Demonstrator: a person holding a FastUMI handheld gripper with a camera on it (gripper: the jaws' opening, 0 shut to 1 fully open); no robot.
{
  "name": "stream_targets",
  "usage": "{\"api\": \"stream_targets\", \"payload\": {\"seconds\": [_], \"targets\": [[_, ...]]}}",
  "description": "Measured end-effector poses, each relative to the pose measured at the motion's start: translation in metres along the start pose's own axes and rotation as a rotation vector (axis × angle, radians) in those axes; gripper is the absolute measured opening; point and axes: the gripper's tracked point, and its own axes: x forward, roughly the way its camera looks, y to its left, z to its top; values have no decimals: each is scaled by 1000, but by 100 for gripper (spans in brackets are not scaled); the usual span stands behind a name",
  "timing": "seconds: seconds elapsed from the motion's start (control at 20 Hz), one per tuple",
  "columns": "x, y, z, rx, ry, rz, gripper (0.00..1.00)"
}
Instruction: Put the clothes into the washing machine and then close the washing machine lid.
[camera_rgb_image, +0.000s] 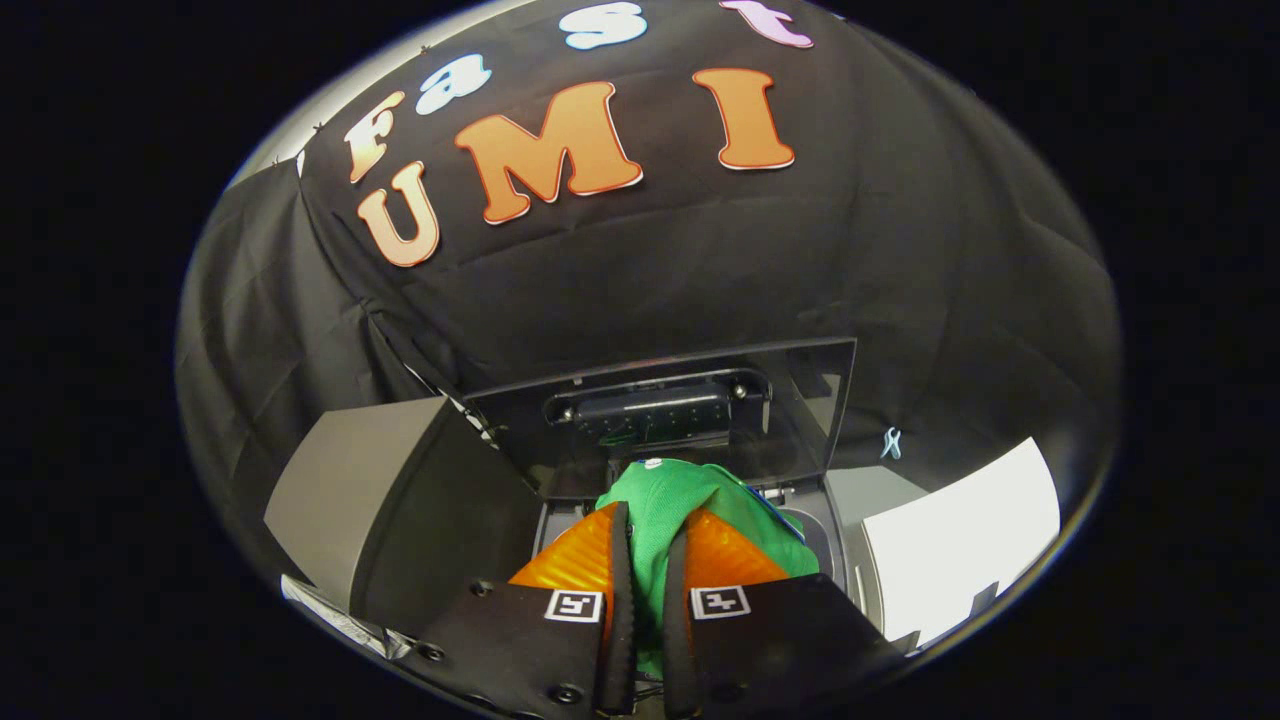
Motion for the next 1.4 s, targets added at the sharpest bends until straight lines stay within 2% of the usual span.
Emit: {"api": "stream_targets", "payload": {"seconds": [0.9, 1.4], "targets": [[78, -33, -113, -61, 263, -32, 19], [121, -33, -184, -64, 437, -33, 19]]}}
